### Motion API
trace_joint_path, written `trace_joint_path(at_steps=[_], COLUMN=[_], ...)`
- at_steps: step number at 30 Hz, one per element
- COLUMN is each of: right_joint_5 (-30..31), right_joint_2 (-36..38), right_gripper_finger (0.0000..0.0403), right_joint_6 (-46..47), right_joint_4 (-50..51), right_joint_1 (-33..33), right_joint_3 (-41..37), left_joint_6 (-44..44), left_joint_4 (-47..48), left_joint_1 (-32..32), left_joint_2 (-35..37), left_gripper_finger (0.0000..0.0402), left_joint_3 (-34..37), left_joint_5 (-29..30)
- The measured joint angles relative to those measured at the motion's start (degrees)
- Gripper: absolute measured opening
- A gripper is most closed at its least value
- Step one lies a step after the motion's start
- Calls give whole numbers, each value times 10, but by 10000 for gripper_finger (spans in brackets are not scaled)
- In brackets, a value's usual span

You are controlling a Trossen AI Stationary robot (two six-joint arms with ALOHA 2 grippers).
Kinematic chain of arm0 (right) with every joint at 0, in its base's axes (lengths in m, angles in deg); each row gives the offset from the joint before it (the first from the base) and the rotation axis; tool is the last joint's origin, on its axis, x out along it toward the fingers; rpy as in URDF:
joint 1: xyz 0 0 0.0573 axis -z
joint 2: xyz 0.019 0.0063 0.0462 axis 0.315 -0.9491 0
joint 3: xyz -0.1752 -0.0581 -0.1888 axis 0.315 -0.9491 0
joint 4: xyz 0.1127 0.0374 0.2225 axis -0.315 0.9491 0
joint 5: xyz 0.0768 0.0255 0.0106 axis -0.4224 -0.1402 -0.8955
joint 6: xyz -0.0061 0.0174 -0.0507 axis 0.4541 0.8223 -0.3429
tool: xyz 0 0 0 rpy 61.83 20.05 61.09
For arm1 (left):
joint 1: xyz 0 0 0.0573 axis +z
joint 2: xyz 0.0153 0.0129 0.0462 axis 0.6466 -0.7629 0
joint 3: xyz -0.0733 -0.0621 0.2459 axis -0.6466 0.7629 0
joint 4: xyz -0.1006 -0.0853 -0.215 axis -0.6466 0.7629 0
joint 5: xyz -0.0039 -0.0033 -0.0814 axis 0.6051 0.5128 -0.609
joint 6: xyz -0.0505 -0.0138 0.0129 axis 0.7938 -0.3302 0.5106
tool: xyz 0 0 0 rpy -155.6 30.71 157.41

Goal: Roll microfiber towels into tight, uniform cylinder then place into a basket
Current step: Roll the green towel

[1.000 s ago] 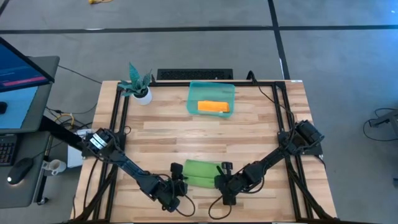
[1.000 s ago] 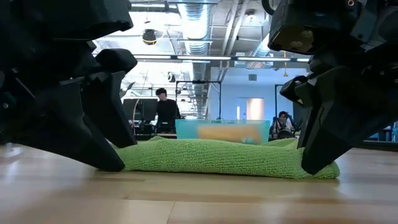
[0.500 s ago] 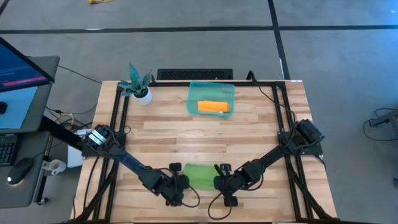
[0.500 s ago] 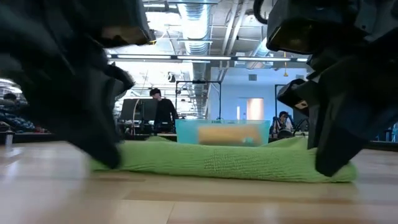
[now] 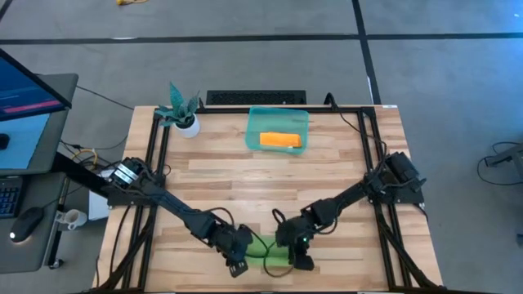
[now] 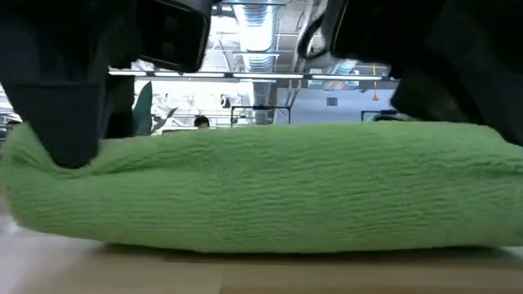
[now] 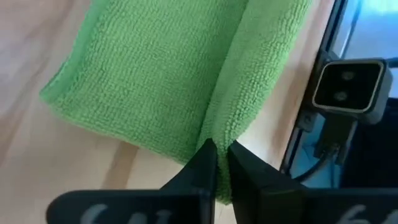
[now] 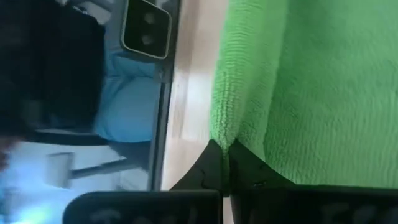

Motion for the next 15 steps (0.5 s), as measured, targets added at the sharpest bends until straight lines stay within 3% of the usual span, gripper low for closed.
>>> trace_joint_path(at_steps=[6, 15], right_joint_5=[-35, -27], right_joint_2=[0, 1], right_gripper_finger=[24, 19], right_joint_6=[99, 218], right_joint_4=[-2, -12], right_joint_1=[44, 76], right_joint_3=[-30, -49], left_joint_6=[7, -6], left_joint_4=[-4, -2], left_joint_1=[13, 18], left_joint_2=[-4, -4], left_gripper_finger=[10, 12], left_joint_3=[0, 2], left_joint_5=[-17, -13])
